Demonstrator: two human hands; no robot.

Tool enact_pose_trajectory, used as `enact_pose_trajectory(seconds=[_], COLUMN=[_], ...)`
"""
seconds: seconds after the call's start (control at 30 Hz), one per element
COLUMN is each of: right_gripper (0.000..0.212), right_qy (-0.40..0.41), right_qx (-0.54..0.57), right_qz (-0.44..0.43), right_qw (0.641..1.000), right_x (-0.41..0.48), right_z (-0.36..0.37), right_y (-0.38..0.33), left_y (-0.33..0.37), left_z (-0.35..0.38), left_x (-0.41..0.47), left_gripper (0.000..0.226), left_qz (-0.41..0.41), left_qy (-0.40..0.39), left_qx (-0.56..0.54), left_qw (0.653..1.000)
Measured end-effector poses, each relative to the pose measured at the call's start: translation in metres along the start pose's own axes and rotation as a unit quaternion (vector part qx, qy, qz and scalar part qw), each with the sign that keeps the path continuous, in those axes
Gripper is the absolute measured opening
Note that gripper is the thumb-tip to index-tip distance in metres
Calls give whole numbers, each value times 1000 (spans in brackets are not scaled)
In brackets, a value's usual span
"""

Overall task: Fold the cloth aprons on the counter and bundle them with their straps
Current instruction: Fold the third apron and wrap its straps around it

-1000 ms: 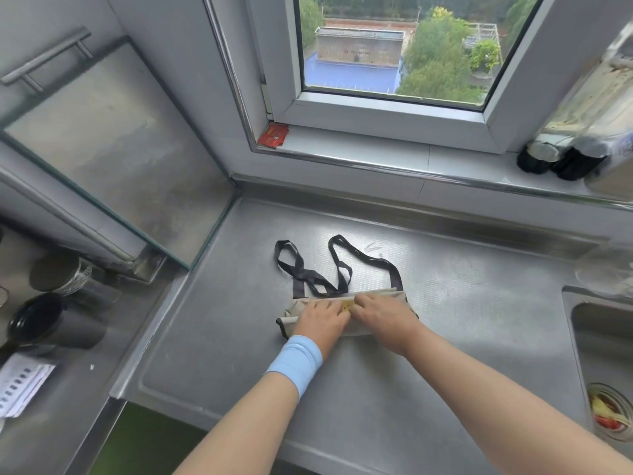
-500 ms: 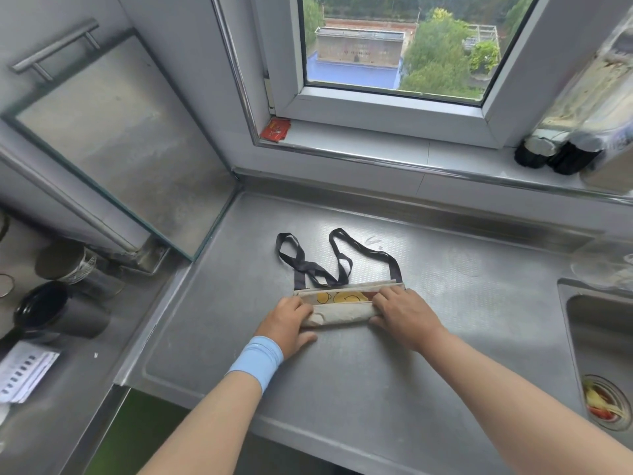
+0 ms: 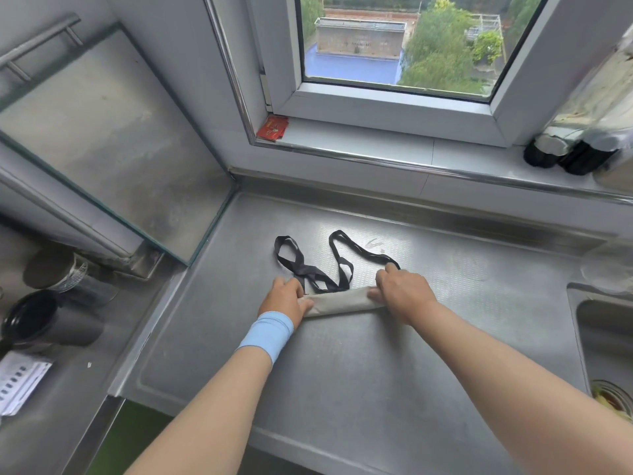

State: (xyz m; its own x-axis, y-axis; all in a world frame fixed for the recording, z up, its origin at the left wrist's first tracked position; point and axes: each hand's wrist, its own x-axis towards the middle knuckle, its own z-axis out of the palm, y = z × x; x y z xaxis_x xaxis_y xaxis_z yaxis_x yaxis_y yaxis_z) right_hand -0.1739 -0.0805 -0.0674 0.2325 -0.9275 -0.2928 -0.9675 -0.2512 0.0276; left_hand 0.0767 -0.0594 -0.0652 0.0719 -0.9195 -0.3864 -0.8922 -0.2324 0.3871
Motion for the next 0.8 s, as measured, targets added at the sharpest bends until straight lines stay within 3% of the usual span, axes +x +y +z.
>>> enact_pose_trajectory(seconds=[0.1,0.17,0.27,0.4,0.47,0.57,0.67,0.8], right_gripper=[32,14,21,56,70,56,66,36], right_qy=[82,124,138,97,60,36,10,13], right_qx=[-49,-32,62,202,219,230,244,239], right_qz=[-27,-68,-126,-76,-85,-114,-134,-162], right_qw=[995,989,980,972,970,966,961,957], right_x=[4,5,4,-2,-3,2,1,3], right_z=[7,13,21,32,38,42,44,40], right_y=[-1,-7,-22,-24,-14,-5,-1,5], left_y=[17,36,53,31,12,-5,-7,-1], left_z=[-3,3,22,43,44,37,34,30], left_x=[1,-3,-9,-8,-6,-1,1,5], left_gripper=[24,36,46,57,64,65,68,71], left_qz=[96,202,282,289,301,291,279,226], left_qy=[69,43,4,2,1,-18,-43,-87], left_qx=[157,177,205,132,188,236,237,191], left_qw=[980,962,937,948,935,927,930,951])
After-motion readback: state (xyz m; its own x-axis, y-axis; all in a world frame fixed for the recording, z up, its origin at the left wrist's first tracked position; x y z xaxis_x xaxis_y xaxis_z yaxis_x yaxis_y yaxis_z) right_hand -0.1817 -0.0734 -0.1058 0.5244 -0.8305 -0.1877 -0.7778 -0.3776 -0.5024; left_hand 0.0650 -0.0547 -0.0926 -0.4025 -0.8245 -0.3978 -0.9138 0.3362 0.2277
